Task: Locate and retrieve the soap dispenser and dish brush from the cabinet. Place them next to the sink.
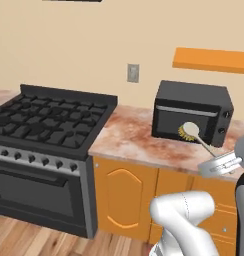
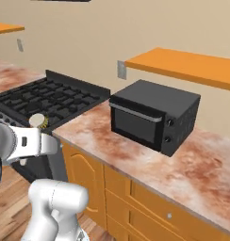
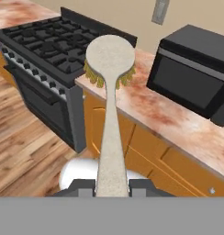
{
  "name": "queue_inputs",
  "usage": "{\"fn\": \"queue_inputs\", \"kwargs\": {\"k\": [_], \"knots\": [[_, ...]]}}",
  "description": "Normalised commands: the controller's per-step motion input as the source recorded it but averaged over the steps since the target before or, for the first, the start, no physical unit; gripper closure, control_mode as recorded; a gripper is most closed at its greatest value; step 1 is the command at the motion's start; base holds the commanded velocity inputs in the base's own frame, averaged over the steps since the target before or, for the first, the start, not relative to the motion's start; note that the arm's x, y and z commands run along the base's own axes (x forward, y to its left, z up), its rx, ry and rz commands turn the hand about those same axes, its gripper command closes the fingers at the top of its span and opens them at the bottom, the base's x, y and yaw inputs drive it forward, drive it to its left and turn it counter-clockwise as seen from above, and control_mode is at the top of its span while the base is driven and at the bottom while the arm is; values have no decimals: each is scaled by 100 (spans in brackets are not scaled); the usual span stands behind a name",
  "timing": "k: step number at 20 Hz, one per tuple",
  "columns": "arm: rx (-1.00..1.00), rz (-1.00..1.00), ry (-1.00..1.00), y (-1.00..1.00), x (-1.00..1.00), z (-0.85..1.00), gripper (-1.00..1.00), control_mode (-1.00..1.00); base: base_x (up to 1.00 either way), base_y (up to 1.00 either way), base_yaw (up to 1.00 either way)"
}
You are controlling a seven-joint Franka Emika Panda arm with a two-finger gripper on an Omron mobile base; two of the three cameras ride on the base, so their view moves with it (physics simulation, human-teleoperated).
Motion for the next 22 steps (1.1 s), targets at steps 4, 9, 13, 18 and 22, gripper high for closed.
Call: {"fn": "queue_inputs", "kwargs": {"k": [4, 9, 13, 18, 22], "knots": [[0, 0, 0, 0, 0, 0, 100, 100, -25, 58, 35], [0, 0, 0, 0, 0, 0, 100, 100, -18, 66, 33], [0, 0, 0, 0, 0, 0, 100, 100, -13, 64, 39], [0, 0, 0, 0, 0, 0, 100, 100, 0, 37, 46], [0, 0, 0, 0, 0, 0, 100, 100, 13, 34, 42]]}}
